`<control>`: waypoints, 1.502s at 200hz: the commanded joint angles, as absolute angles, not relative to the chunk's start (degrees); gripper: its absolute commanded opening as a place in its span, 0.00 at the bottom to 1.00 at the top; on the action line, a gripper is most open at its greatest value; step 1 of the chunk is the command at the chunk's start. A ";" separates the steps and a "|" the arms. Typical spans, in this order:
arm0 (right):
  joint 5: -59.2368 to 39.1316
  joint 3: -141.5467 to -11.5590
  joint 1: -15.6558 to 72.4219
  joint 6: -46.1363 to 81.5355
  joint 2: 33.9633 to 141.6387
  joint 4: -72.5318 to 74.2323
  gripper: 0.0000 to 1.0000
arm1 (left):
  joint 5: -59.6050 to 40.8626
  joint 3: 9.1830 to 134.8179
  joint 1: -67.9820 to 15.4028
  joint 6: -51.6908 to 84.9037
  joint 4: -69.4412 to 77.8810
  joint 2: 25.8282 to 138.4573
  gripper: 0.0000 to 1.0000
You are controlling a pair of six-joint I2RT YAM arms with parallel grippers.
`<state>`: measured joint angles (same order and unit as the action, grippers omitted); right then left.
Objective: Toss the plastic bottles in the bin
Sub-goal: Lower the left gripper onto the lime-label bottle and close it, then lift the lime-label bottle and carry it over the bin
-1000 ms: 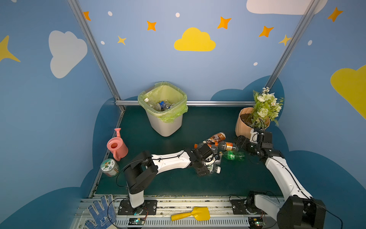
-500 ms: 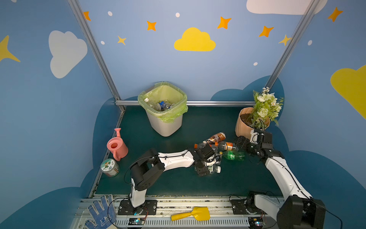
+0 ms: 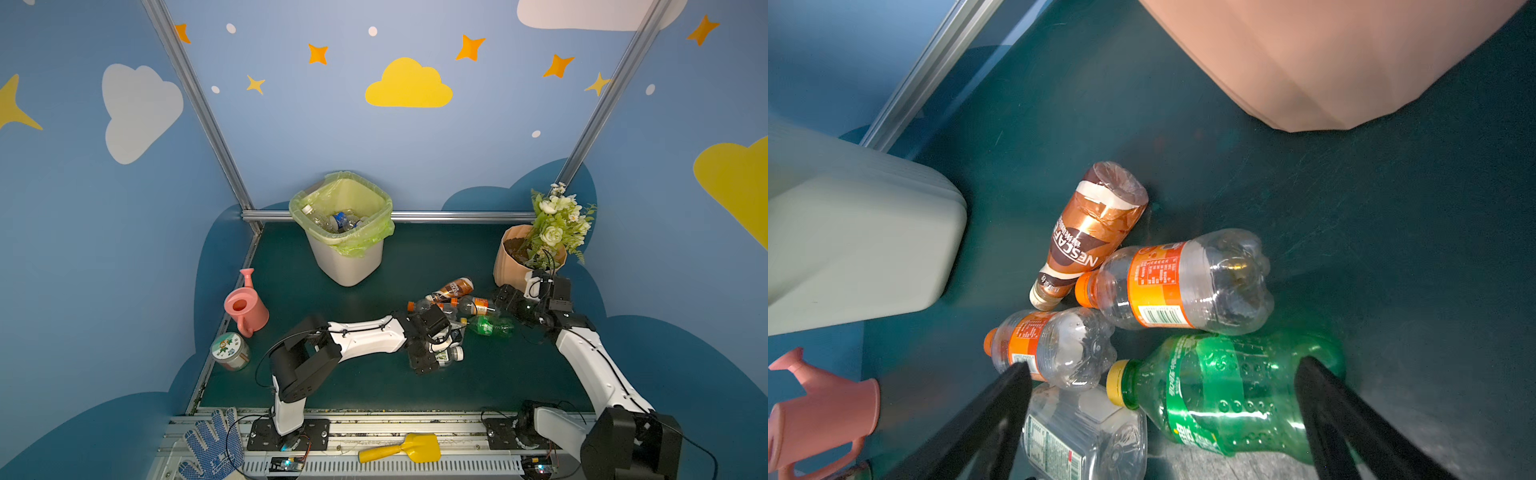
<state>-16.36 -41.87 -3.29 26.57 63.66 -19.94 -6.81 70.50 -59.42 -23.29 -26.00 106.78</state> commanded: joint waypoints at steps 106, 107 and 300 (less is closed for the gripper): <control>-16.44 -41.65 -3.83 25.43 63.29 -19.86 0.97 | -6.97 75.24 -59.61 -25.05 -28.56 113.68 0.65; -16.44 -41.66 -3.89 25.42 63.29 -19.82 0.97 | -7.00 75.19 -59.56 -25.00 -28.65 113.71 0.64; -18.37 -40.68 -4.22 25.10 63.15 -18.49 0.97 | 6.04 64.31 -59.98 -18.60 -14.04 72.77 0.49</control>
